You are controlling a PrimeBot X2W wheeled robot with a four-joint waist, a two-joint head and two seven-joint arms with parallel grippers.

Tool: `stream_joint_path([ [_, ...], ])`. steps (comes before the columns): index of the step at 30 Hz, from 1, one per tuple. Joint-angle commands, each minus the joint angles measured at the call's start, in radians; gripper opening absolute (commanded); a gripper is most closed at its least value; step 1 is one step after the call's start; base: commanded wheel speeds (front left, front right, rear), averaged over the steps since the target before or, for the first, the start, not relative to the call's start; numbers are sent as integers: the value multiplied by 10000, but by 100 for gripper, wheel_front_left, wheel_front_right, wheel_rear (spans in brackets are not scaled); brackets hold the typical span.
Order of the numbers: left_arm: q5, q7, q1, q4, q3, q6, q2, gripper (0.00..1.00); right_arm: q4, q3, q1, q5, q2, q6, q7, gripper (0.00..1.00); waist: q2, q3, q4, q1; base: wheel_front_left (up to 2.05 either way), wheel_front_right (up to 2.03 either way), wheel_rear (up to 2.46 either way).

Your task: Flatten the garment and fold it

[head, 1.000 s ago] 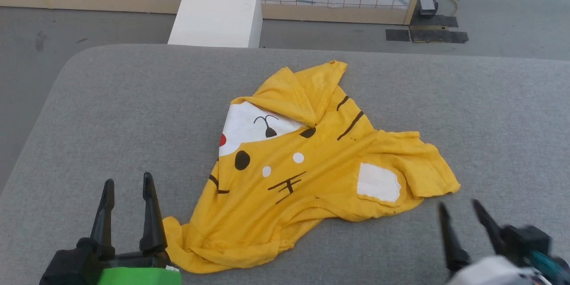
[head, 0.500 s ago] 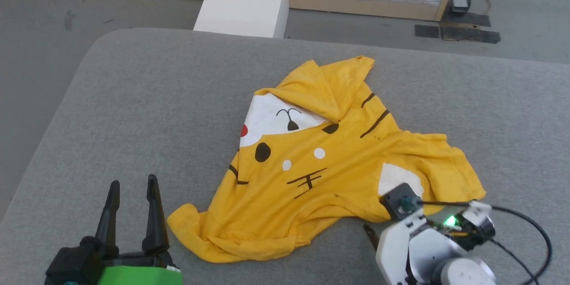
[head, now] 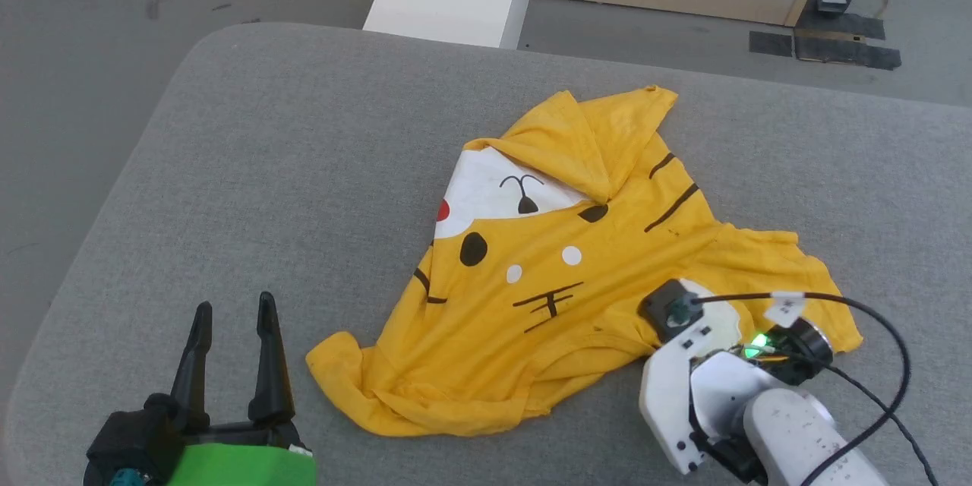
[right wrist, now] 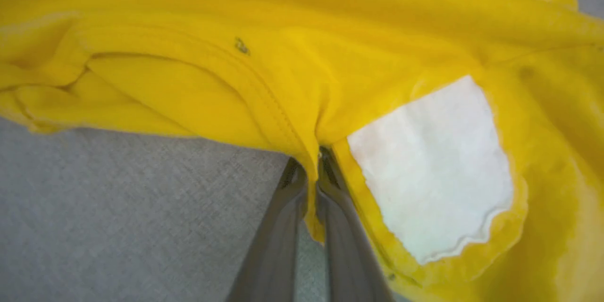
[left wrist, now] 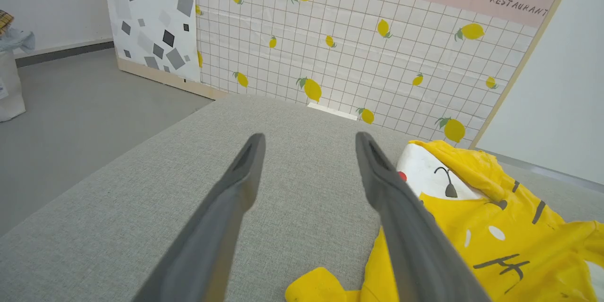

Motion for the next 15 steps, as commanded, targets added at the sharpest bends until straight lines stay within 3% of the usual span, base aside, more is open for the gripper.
stream_joint_path([
  [1,-75,-47,-130,31,19,-50,-40,100,249,-192,78,17,-19,-15,-88,0,0,-32,-119,0,0,0,0],
  [8,-155,-47,-174,165,-44,-130,-40,100,-622,-3016,746,-506,70,-15,-730,0,0,-7,-480,0,0,0,0],
  [15,-338,-47,-145,378,-74,-210,-41,100,-1864,-5079,3030,-836,699,-15,-630,0,0,75,-715,0,0,0,0],
])
